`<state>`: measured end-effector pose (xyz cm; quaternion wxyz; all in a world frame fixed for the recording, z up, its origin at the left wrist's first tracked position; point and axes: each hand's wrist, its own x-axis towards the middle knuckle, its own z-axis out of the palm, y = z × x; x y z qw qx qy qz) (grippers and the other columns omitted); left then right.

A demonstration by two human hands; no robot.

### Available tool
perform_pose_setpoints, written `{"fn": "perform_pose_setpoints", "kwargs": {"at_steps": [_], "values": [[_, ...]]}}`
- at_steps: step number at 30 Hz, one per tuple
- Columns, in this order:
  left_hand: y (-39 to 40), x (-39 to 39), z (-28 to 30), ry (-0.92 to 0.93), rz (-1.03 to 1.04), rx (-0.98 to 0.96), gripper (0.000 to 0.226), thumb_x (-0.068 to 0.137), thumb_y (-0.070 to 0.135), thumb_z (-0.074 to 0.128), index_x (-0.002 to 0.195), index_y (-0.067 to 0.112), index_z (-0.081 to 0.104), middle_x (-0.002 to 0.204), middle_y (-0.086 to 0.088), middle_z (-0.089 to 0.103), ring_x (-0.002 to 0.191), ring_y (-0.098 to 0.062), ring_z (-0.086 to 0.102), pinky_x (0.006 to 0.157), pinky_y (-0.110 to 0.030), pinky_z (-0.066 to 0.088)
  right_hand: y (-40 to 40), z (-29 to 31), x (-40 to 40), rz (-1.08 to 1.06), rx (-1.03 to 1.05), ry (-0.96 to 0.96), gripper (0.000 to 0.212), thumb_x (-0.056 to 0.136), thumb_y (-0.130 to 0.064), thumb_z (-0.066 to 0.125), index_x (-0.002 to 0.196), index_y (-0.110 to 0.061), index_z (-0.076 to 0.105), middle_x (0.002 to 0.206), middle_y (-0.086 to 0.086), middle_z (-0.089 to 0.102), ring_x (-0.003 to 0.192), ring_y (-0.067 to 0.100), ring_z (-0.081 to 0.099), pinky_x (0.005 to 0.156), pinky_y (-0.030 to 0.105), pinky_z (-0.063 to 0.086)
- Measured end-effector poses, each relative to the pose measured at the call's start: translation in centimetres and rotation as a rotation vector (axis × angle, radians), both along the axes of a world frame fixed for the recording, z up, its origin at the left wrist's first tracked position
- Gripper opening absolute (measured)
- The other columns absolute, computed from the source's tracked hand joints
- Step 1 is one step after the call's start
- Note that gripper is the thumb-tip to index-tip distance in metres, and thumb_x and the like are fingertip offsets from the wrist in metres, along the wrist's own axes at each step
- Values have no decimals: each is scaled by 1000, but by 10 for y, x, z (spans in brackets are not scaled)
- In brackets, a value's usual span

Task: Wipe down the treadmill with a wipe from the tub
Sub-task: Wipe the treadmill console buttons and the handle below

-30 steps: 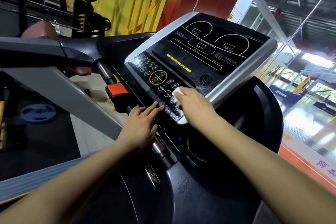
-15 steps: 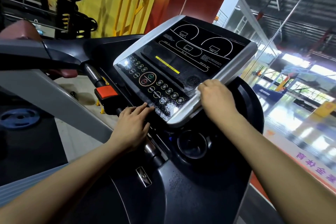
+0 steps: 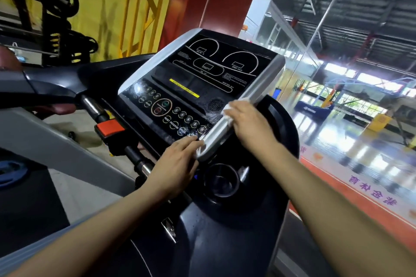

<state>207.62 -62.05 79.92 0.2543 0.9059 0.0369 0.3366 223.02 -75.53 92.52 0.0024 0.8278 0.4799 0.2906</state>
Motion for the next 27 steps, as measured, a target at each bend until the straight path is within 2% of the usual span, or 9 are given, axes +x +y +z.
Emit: {"fn": "perform_pose_setpoints", "kwargs": {"at_steps": [5,8,10,12,17,19,23,25,27], "values": [[-10,9,13,5,-39,-17,37,94,13,60,131,20,63,136,5,59,120,-17,60,97,-16,38,-24,-30,-16,355,-142,38,45,92,-28,42,125,-18,71,135,7,65,123,27,62,102,36,52],[-15,10,13,67,-16,5,37,97,20,62,135,23,59,135,11,56,115,-13,60,87,-17,39,-27,20,25,129,51,32,45,95,-28,42,131,-18,67,144,3,57,132,24,52,110,39,45],[-17,12,13,32,16,15,33,99,28,59,132,25,59,127,12,57,109,-12,62,85,-21,44,-21,47,51,48,167,-28,31,93,-12,54,119,-12,71,130,7,64,121,29,56,99,46,50],[-15,22,16,-11,42,32,33,96,28,63,129,25,60,123,10,59,106,-14,62,85,-28,50,-8,46,47,30,108,-24,24,94,-12,55,111,-10,71,117,7,66,114,29,56,92,41,50],[-21,59,34,-127,75,96,38,93,40,49,126,24,60,119,10,59,101,-13,60,89,-33,50,-13,20,51,469,-124,-94,17,85,-16,59,95,-13,72,99,6,70,95,27,63,87,34,47],[-30,74,44,-157,144,92,42,92,43,44,128,27,58,122,14,58,104,-10,57,90,-29,49,-15,55,95,419,64,-73,17,87,-14,57,92,-9,72,95,9,69,93,31,65,81,37,51],[-45,101,70,-164,181,116,49,99,45,38,145,29,46,145,18,47,128,-4,47,106,-11,30,-25,127,175,149,404,-28,21,91,-5,55,104,-6,71,112,10,67,111,32,57,93,37,41],[-50,115,85,-176,191,138,47,104,36,42,150,25,42,151,15,44,135,-4,42,108,-3,20,-22,124,173,189,524,49,23,89,-3,52,100,-6,72,108,11,68,108,31,58,91,35,38],[-56,127,95,-183,202,152,47,105,30,47,151,24,41,149,12,47,133,-8,46,109,-12,31,-21,94,158,372,540,118,34,86,-6,45,101,-5,75,114,12,69,114,27,58,101,34,40]]}}
